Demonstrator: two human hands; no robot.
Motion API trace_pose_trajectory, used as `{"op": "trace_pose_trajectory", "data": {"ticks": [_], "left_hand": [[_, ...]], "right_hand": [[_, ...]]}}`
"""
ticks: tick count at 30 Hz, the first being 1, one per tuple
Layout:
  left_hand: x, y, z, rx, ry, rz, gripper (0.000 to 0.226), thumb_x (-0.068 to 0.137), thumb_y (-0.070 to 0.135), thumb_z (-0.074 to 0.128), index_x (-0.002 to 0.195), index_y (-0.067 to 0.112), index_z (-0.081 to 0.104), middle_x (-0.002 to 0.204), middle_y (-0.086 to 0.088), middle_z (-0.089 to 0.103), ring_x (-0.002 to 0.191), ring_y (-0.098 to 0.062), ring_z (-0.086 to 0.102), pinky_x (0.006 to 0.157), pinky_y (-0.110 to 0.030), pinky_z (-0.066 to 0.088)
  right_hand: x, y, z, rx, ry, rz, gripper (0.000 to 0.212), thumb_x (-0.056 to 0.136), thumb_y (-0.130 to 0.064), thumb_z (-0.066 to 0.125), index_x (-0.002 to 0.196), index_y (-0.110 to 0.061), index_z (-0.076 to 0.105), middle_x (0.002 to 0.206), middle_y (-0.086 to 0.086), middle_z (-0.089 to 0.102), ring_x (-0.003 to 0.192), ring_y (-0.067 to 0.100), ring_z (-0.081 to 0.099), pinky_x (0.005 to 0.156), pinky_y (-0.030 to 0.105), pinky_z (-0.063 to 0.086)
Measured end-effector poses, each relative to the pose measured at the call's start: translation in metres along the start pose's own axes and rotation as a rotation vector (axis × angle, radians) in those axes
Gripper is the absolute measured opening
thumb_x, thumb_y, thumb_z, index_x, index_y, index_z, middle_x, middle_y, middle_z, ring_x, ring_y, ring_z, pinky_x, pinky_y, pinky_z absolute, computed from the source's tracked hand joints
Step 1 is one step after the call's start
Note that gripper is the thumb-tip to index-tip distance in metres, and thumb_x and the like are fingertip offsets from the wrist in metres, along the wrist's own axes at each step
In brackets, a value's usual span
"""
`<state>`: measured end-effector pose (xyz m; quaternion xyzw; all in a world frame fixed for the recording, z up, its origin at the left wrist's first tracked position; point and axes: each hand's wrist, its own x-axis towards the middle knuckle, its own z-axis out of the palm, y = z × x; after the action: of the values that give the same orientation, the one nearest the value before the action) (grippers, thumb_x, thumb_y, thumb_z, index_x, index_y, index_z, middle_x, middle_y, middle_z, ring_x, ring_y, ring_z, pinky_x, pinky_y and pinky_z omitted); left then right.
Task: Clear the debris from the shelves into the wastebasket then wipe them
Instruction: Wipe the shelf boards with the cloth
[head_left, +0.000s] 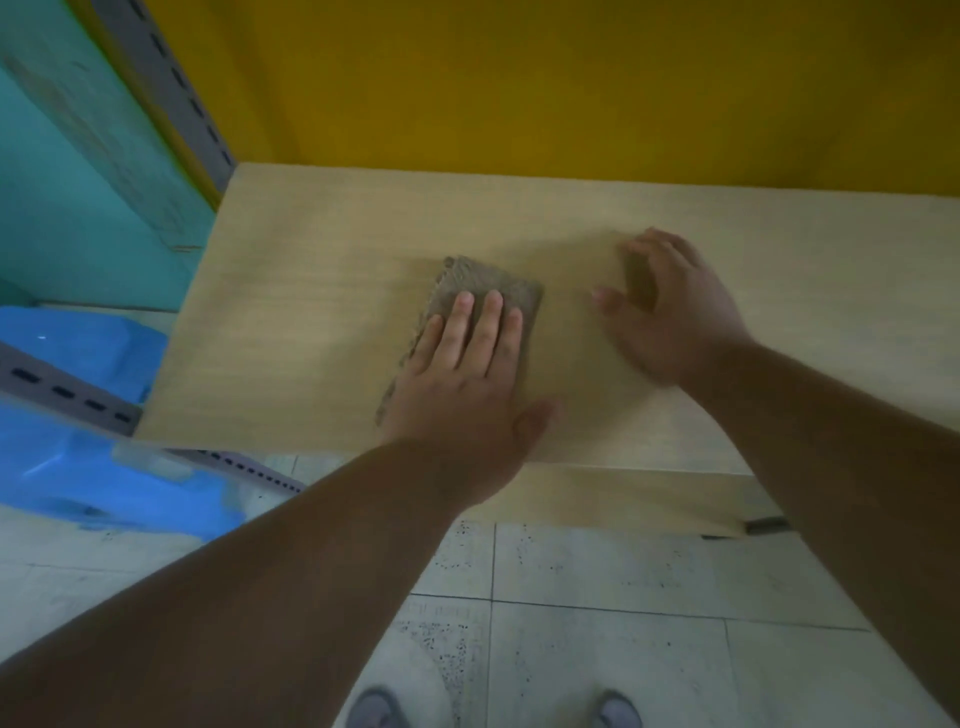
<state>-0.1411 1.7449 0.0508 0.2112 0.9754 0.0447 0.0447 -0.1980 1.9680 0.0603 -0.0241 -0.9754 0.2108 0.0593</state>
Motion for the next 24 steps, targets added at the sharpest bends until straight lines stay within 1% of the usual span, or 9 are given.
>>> {"op": "trace_pose_trajectory", "data": {"ticks": [3,6,10,13,16,18,20,22,24], "left_hand": [[0.015,0.049,0.004,-0.032,0.015,0.043,0.086,0.088,0.066,-0.010,0.157,0.013,-0.008,0.165,-0.007,-0.012,0.151,-0.026,-0.016,0.122,-0.045,-0.004],[0.030,0.094,0.011,-0.024,0.027,0.064,0.083,0.094,0.066,0.000,0.157,0.013,-0.009,0.165,-0.007,-0.014,0.150,-0.026,-0.019,0.122,-0.045,-0.006],[0.051,0.153,0.018,-0.047,0.029,0.080,0.082,0.096,0.064,0.008,0.157,0.012,-0.006,0.166,-0.008,-0.012,0.150,-0.026,-0.019,0.122,-0.044,-0.008],[0.061,0.172,0.017,-0.096,0.040,0.048,0.086,0.094,0.067,0.012,0.158,0.011,-0.001,0.166,-0.009,-0.008,0.151,-0.026,-0.015,0.122,-0.043,-0.007],[0.058,0.161,0.008,-0.256,0.055,0.076,0.094,0.087,0.074,0.015,0.158,0.013,0.005,0.166,-0.006,0.000,0.152,-0.021,-0.006,0.123,-0.037,-0.002],[0.049,0.138,0.000,-0.305,0.089,0.082,0.090,0.086,0.071,0.019,0.157,0.015,0.014,0.166,-0.006,0.011,0.152,-0.020,0.006,0.123,-0.038,0.008],[0.042,0.104,-0.005,-0.234,0.151,0.066,0.082,0.089,0.062,0.025,0.154,0.013,0.026,0.161,-0.009,0.026,0.149,-0.025,0.020,0.120,-0.041,0.018],[0.039,0.064,-0.007,-0.132,0.170,0.053,0.076,0.090,0.055,0.029,0.151,0.010,0.034,0.157,-0.013,0.035,0.145,-0.031,0.030,0.118,-0.042,0.022],[0.039,0.029,-0.003,-0.095,0.142,0.031,0.074,0.091,0.053,0.024,0.149,0.009,0.038,0.157,-0.014,0.035,0.145,-0.032,0.030,0.118,-0.043,0.022]], "right_hand": [[-0.014,0.039,-0.021,0.054,0.065,0.071,0.053,0.091,-0.043,0.057,0.137,-0.017,0.051,0.143,0.004,0.046,0.130,0.023,0.045,0.106,0.029,0.034],[-0.022,0.075,-0.043,0.105,0.108,0.175,0.044,0.095,-0.035,0.055,0.136,-0.019,0.051,0.137,0.003,0.050,0.121,0.022,0.050,0.093,0.023,0.033],[-0.030,0.107,-0.065,0.148,0.090,0.241,0.045,0.096,-0.035,0.054,0.139,-0.024,0.047,0.136,0.000,0.054,0.120,0.020,0.052,0.092,0.023,0.034],[-0.037,0.118,-0.075,0.168,0.059,0.240,0.047,0.095,-0.037,0.055,0.140,-0.024,0.047,0.136,0.000,0.054,0.121,0.020,0.052,0.095,0.026,0.037],[-0.044,0.111,-0.078,0.137,0.051,0.227,0.050,0.093,-0.038,0.058,0.139,-0.022,0.049,0.136,0.003,0.054,0.122,0.022,0.052,0.096,0.026,0.038],[-0.048,0.095,-0.074,0.134,0.037,0.192,0.052,0.091,-0.040,0.060,0.138,-0.021,0.050,0.137,0.003,0.053,0.122,0.021,0.051,0.096,0.024,0.038],[-0.053,0.071,-0.069,0.160,0.031,0.170,0.054,0.089,-0.043,0.062,0.138,-0.021,0.049,0.137,0.001,0.052,0.122,0.019,0.051,0.094,0.024,0.038],[-0.057,0.043,-0.061,0.166,0.053,0.141,0.056,0.088,-0.044,0.063,0.138,-0.021,0.049,0.134,0.000,0.053,0.119,0.018,0.051,0.092,0.024,0.039],[-0.059,0.017,-0.046,0.101,0.070,0.121,0.054,0.091,-0.039,0.059,0.139,-0.017,0.048,0.137,0.004,0.051,0.125,0.022,0.045,0.102,0.028,0.037]]}}
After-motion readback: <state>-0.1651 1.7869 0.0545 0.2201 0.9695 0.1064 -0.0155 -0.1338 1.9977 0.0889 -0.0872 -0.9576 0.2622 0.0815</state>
